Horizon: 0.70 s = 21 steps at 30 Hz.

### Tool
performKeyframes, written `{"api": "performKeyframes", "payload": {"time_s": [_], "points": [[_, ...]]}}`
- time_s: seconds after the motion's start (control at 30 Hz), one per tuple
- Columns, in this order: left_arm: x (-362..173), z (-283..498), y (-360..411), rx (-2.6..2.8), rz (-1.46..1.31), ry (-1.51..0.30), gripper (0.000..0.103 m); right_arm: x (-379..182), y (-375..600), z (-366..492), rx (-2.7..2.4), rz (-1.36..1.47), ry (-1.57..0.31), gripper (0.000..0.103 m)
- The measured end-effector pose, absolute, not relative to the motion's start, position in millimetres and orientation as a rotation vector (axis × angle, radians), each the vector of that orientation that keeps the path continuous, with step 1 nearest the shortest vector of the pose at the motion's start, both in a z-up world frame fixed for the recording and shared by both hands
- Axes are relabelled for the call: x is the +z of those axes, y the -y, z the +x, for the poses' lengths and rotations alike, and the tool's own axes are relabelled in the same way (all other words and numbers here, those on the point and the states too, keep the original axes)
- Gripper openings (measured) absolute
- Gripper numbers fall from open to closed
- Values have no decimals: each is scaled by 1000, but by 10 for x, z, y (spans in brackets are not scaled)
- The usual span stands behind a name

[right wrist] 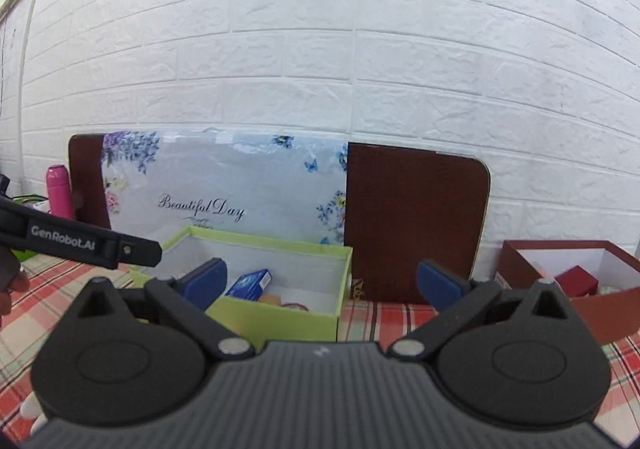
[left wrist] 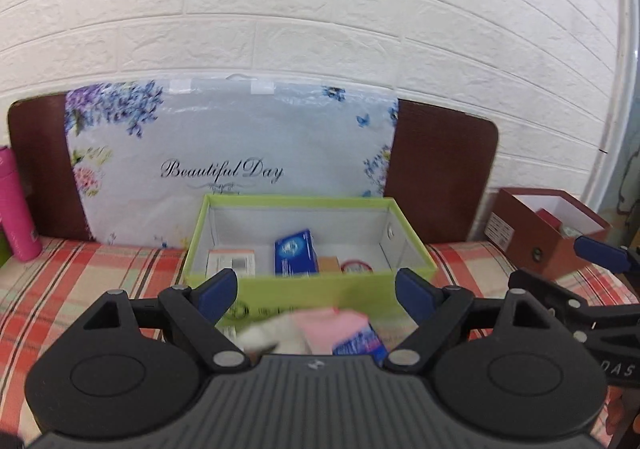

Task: Organize objects
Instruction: 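Carry blue box and tape roll into the lime-green box and release both, then grasp the green-white plant box with left tool while right grasps the green square box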

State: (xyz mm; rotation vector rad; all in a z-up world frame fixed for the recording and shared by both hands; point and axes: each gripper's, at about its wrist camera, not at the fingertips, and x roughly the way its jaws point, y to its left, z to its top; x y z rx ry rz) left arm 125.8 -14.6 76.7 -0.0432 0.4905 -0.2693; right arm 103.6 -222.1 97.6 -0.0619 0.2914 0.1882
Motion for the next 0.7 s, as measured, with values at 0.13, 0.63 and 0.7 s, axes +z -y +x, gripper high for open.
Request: {"api": "performKeyframes", "payload": {"time_s": [0.13,0.63,0.7], "points": [[511,836,62,-254,-73,-521,89,807,2250,583,194,-61,-315,103],[-231,319,-16,-264,-88,-681,89,-9,2372,81,217,170,-557,103],[-211,326,-9,-278,-94,-677,89,-27,2424,194,225,182,-579,103]]}}
